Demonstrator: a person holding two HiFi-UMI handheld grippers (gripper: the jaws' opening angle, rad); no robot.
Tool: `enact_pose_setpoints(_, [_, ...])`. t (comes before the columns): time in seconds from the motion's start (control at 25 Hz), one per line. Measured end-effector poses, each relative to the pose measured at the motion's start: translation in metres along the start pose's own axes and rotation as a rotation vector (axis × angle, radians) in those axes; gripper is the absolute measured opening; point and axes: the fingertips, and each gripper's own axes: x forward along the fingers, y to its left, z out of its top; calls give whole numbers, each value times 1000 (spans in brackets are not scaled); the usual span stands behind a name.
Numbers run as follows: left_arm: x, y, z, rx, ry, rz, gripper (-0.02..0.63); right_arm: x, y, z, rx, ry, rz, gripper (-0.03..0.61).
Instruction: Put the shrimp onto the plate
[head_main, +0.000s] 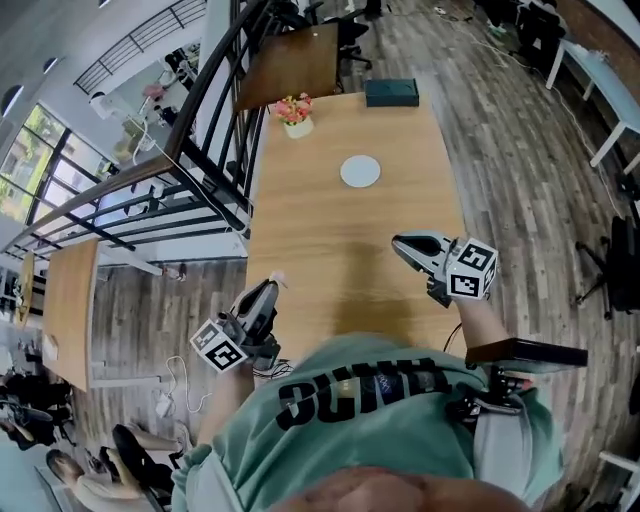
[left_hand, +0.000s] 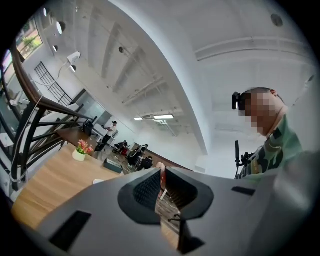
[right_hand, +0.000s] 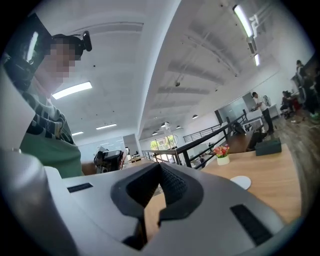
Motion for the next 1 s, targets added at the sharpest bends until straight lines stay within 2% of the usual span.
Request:
enact_pose_setpoints(0.12, [-10, 29, 10, 4, 9, -86, 31, 18, 6, 11, -37, 1, -108, 8])
enact_pose_setpoints(0.24, [-22, 47, 28, 39, 31, -160, 31, 29, 29, 21, -47, -4, -181, 8])
enact_pose_setpoints(0.36, [-24, 60, 52, 54, 18, -183, 31, 32, 43, 21, -56, 26, -218, 8])
enact_pose_setpoints(0.48, [-10, 59, 70, 94, -25, -182, 31, 21, 36, 30, -84, 46, -234, 8])
enact_pose_setpoints(0.6, [14, 57, 85, 151, -77, -154, 31, 9, 7, 42, -104, 53, -223, 8])
enact_pose_setpoints(0.84, [45, 66, 110, 201, -152, -82, 31, 1, -48, 56, -123, 42, -191, 8])
enact_pose_setpoints(1.0, [56, 70, 125, 240, -114, -69, 31, 6, -60, 39, -75, 28, -197, 8])
